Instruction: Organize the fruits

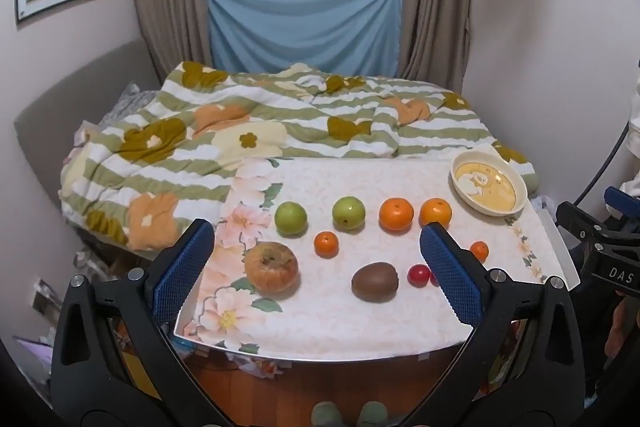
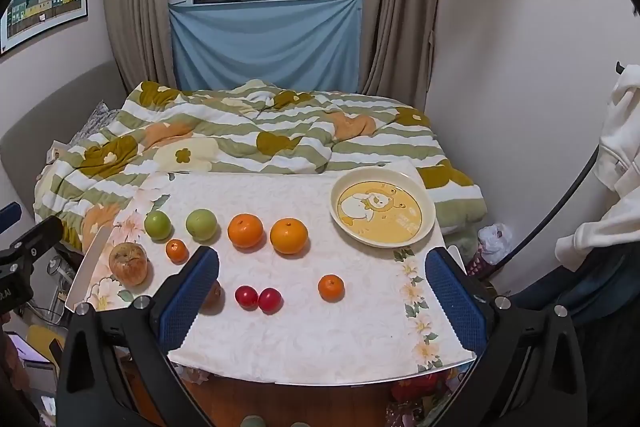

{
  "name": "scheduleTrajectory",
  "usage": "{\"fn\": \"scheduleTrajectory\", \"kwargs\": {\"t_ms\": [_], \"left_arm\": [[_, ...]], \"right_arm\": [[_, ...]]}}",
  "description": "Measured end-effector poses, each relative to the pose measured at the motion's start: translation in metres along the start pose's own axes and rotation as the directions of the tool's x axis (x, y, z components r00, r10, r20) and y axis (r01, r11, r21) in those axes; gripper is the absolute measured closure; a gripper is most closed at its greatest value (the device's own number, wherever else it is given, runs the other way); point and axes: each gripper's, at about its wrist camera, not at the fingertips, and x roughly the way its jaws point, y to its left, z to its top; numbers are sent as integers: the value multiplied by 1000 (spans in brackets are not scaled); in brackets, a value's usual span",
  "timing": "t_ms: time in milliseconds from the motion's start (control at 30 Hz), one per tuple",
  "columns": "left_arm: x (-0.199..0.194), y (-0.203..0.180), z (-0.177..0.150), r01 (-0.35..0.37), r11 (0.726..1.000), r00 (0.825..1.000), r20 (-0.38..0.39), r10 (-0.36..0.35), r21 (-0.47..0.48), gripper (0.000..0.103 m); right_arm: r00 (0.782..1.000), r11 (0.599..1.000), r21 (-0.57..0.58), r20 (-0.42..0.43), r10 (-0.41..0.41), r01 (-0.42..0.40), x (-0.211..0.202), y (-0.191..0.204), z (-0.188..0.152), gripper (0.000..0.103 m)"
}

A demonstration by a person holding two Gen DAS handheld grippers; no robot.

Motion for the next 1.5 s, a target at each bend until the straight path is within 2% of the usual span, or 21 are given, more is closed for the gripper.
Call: {"fn": "scheduleTrajectory", "kwargs": {"t_ms": [1500], "left_arm": [[3,-3,6,-3,1000,1000,2,3,6,0]], "right_arm": [[1000,1000,-15,-4,4,-4,-2,1,-2,0]]}}
